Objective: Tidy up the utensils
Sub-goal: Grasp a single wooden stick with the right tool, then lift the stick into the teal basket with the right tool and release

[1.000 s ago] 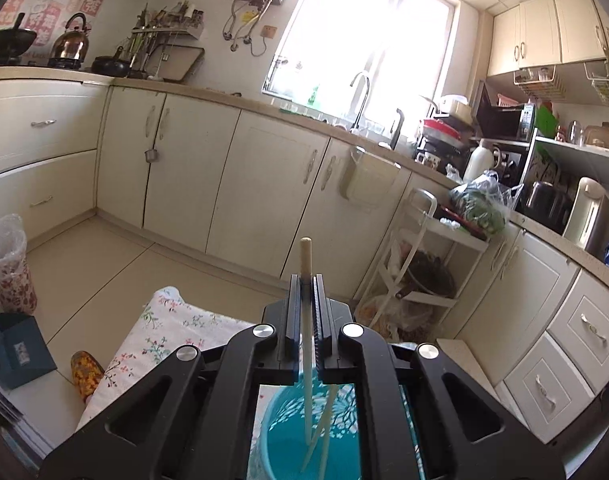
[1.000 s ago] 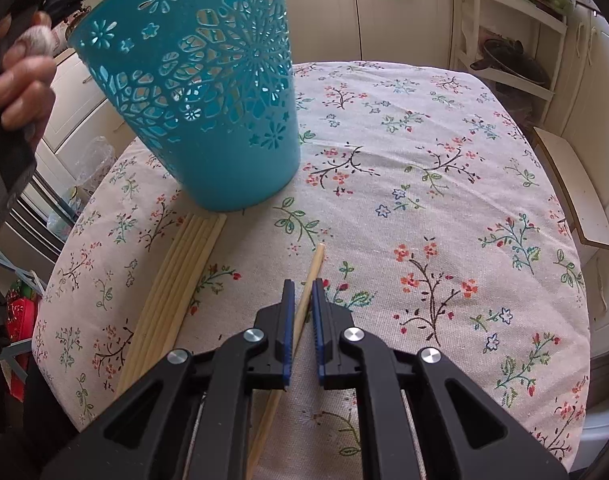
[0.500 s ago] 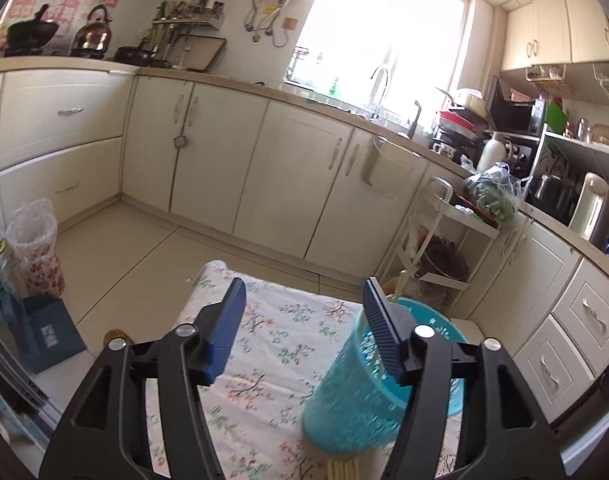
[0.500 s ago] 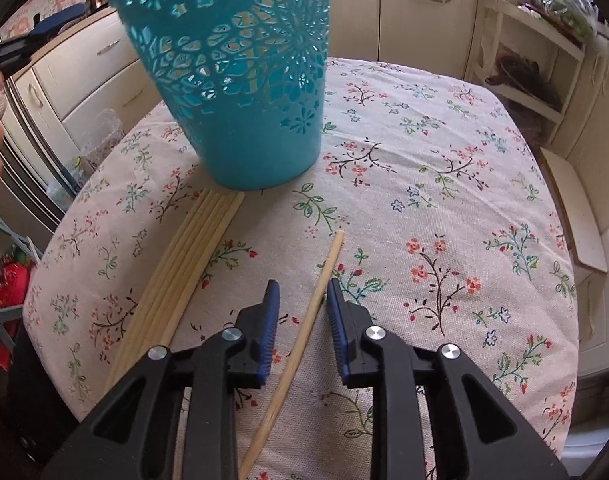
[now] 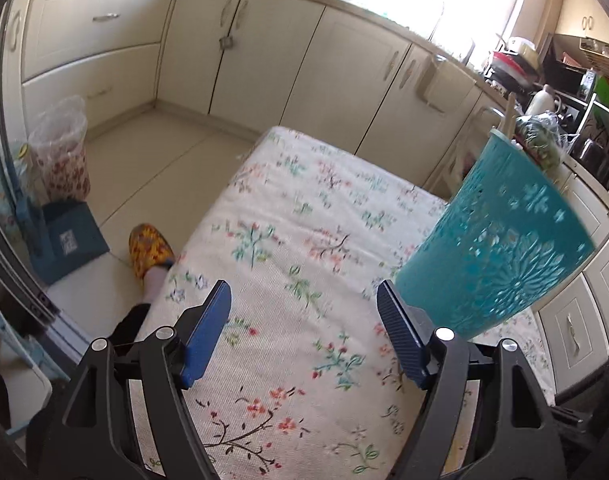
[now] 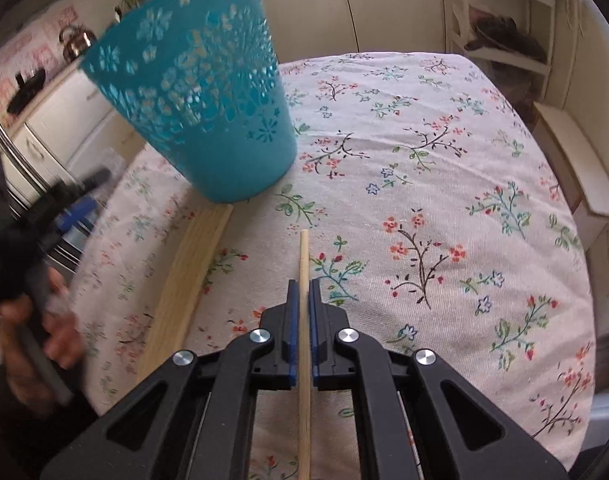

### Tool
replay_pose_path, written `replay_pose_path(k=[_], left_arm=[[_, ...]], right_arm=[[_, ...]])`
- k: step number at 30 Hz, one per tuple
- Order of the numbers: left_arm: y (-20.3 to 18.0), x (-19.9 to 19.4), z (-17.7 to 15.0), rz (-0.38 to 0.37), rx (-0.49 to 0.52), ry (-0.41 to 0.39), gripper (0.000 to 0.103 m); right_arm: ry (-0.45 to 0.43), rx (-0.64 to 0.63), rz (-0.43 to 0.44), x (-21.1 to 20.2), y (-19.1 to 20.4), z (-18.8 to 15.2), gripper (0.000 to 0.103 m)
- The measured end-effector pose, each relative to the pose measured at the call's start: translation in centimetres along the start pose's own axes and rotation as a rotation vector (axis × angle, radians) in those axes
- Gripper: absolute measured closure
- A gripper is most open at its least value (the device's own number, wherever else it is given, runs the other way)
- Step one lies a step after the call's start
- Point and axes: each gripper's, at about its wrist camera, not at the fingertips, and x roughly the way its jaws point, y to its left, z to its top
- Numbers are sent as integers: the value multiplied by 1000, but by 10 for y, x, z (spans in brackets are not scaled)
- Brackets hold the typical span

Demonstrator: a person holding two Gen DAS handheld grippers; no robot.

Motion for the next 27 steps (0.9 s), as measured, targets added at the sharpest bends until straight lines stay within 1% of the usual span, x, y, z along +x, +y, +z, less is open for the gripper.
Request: replay_pose_path(k=[2,3,4,6,7,8,10,11,13,17,19,21,22,24,25,27], left_arm=[[0,-1,1,-9,-10,-7,31],[0,-1,1,-1,-7,-15,28],[0,-1,0,5,-6,-17,27],[0,1,-2,7,-6,-11,27],[-1,1,-3,10,0,-14,27],[-2,1,-3,13,7,-17,27],[-6,2,-3,15,24,-15,26],[-7,2,-3,13,30,-14,26],[-8,2,-3,13,36,-12,25],[-6,2,-3,3,23,-11,25],[-4,2,-3,-2,14,-13,25],[-2,2,-3,-8,2,-15,25],[-1,2,-3,-11,-3,-15,25],[2,3,-2,-16,-12,-14,25],[3,4,-2,-19,-17,-14,25],[2,4,-2,-23,-22,-15,25]], right_arm=[[-26,46,67,-9,-4,1,98],[-44,69,106,-15,-6,3,98],[-65,90,147,-21,-7,4,98],[-136,135,249,-42,-9,11,98],[-162,146,280,-49,-8,16,98],[-208,162,335,-62,-7,23,98],[-280,177,399,-83,-4,36,98],[-337,175,436,-97,1,51,98],[-436,159,474,-116,14,77,98],[-624,141,496,-135,42,130,97],[-729,108,454,-135,62,155,97],[-777,93,413,-124,72,172,97],[-791,90,388,-117,76,178,97],[-785,66,316,-95,83,189,97],[-774,57,295,-86,85,189,97],[-723,27,241,-63,88,186,97]])
